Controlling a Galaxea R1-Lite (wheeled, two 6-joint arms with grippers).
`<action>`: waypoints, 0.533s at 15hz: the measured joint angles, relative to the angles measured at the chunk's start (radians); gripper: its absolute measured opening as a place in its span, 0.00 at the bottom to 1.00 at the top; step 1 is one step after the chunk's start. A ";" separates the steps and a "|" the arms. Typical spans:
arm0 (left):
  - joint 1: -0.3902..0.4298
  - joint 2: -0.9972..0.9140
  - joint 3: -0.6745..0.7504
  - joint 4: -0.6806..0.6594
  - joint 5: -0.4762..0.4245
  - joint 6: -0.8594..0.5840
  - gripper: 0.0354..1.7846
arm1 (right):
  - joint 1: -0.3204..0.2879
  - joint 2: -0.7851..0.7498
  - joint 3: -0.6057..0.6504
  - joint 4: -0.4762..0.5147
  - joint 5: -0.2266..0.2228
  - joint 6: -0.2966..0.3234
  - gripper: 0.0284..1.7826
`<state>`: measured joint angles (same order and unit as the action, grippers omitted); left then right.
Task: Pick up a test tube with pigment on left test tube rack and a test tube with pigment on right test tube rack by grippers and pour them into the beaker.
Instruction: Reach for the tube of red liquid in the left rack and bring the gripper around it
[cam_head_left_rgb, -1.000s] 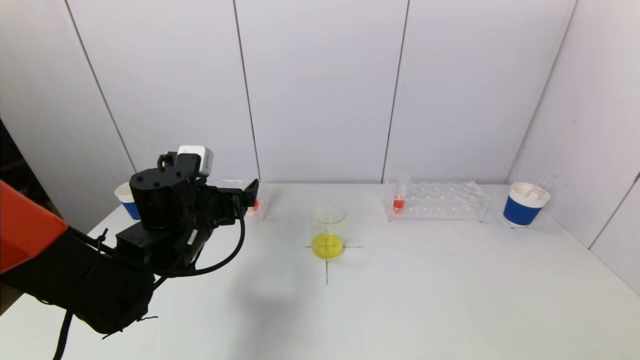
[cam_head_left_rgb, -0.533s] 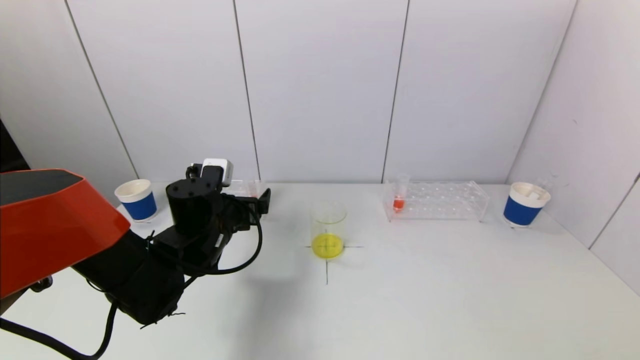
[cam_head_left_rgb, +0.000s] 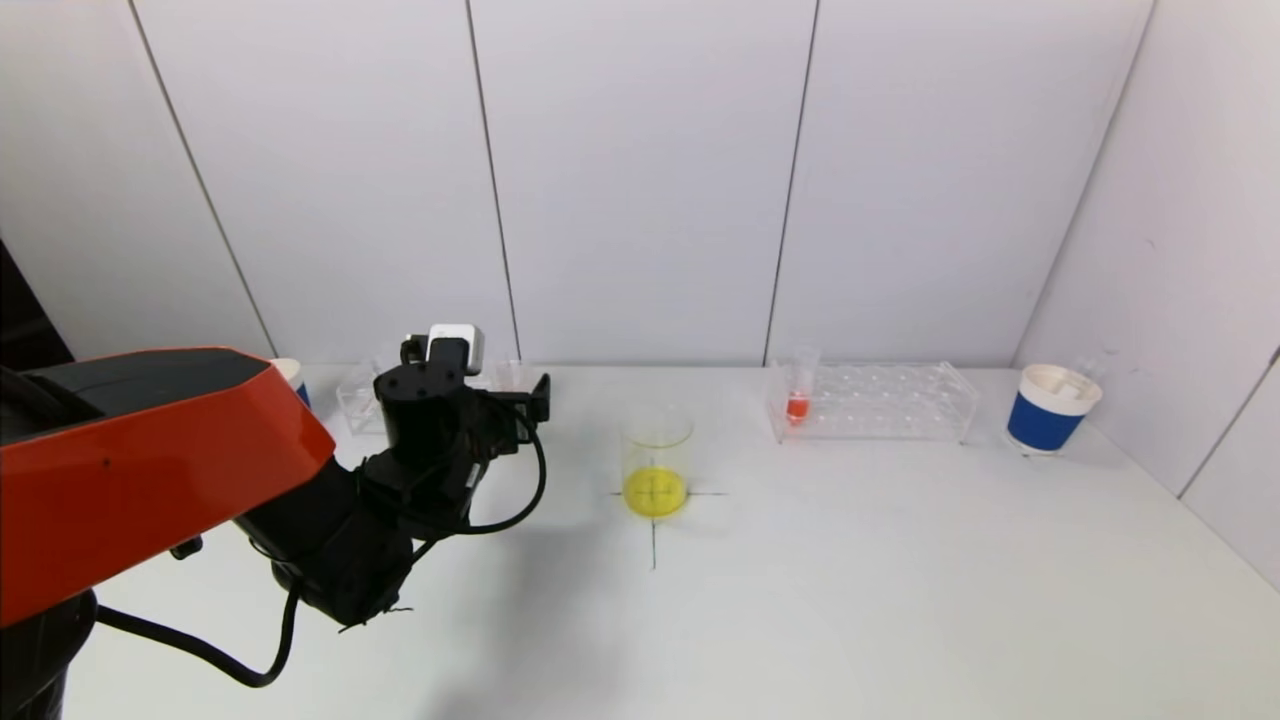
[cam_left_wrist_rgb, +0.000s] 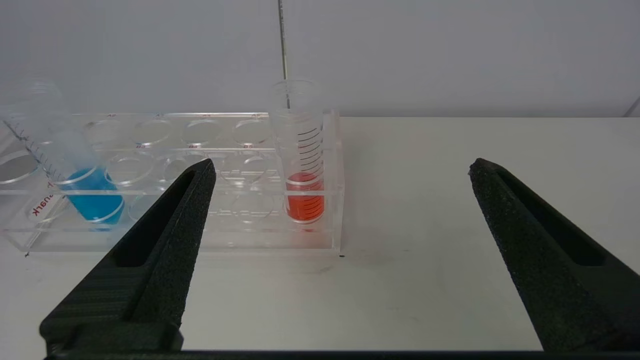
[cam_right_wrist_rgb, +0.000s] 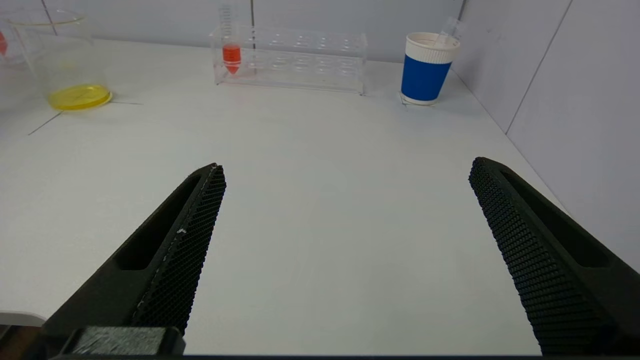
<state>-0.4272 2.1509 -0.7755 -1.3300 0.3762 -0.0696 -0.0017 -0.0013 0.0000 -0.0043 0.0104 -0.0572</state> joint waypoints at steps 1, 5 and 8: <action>0.001 0.012 -0.010 0.000 0.000 0.000 0.99 | 0.000 0.000 0.000 0.000 0.000 0.000 0.99; 0.007 0.057 -0.050 0.000 0.000 0.000 0.99 | 0.000 0.000 0.000 0.000 0.000 0.000 0.99; 0.019 0.079 -0.079 0.006 -0.001 0.003 0.99 | 0.000 0.000 0.000 0.000 0.000 0.000 0.99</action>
<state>-0.4087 2.2302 -0.8547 -1.3238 0.3755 -0.0664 -0.0017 -0.0013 0.0000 -0.0043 0.0100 -0.0572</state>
